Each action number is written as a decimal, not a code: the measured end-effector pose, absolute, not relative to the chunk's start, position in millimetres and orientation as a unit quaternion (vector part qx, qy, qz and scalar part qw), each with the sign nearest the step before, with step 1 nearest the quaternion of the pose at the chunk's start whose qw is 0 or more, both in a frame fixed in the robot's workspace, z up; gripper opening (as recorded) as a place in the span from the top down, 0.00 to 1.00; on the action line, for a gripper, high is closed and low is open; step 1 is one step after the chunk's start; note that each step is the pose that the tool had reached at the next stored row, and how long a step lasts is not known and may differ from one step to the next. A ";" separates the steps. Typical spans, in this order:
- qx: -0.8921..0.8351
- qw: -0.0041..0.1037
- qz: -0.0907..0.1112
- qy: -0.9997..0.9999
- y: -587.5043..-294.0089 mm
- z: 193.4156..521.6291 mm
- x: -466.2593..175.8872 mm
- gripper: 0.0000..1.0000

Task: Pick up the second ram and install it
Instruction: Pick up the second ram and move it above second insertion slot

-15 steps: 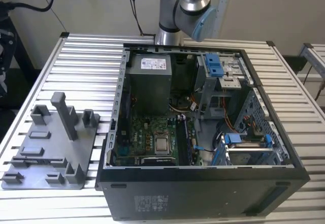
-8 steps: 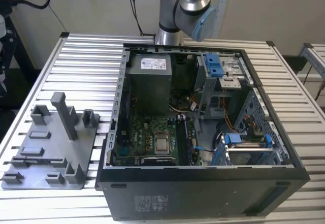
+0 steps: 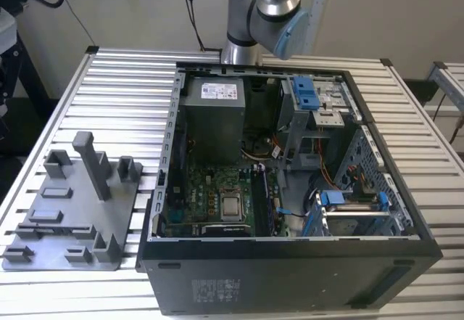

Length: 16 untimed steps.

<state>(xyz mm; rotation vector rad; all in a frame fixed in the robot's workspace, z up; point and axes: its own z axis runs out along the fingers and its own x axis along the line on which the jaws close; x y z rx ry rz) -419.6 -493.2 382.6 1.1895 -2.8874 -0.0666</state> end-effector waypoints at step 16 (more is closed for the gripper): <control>0.499 0.013 -0.017 -0.866 -493.2 379.3 -419.6 0.89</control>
